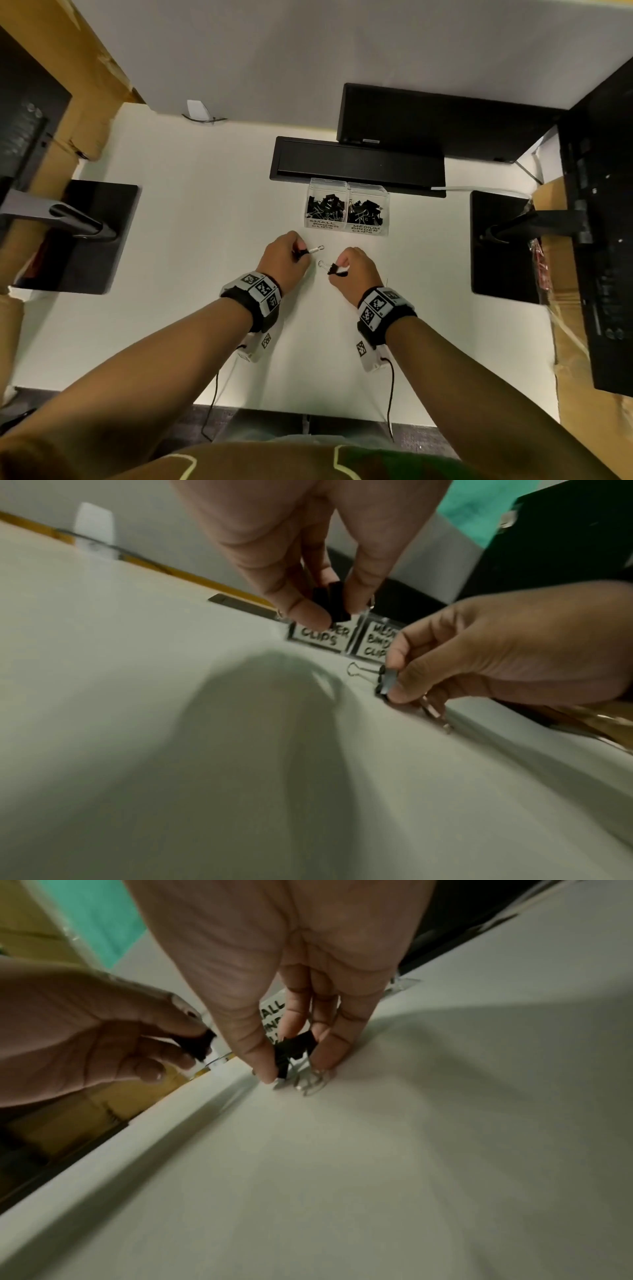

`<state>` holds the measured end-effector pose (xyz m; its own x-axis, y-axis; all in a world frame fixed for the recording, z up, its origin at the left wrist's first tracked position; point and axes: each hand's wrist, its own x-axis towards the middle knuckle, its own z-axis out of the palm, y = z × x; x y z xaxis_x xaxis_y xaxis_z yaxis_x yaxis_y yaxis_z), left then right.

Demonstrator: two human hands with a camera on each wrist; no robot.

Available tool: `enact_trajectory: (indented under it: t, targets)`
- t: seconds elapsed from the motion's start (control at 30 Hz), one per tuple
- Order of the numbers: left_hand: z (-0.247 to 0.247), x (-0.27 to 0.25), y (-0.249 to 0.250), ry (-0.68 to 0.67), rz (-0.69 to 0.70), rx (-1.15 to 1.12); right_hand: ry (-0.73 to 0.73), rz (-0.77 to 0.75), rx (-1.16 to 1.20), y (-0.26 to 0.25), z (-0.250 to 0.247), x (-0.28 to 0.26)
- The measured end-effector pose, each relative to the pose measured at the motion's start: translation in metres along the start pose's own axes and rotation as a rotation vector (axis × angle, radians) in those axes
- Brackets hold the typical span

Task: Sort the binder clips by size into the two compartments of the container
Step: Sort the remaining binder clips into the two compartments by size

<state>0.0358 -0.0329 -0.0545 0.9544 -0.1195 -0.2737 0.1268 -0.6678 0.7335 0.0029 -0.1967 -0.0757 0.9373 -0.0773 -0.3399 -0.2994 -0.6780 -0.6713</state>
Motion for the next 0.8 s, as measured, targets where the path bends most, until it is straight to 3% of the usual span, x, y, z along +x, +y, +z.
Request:
enact_trajectory:
  t: [0.2, 0.4, 0.57, 0.8]
  targets:
    - [0.002, 0.01, 0.055, -0.084, 0.226, -0.054, 0.047, 0.076, 0.131, 0.012, -0.009, -0.009]
    - [0.02, 0.051, 0.103, -0.083, 0.266, -0.051, 0.104, 0.171, 0.22, 0.026, -0.036, -0.014]
    - [0.032, 0.075, 0.115, -0.112, 0.284, 0.081, 0.241, 0.19, 0.337, 0.033, -0.072, -0.011]
    - [0.038, 0.081, 0.095, -0.21, 0.39, 0.45, 0.318, 0.024, 0.31, 0.011, -0.114, 0.019]
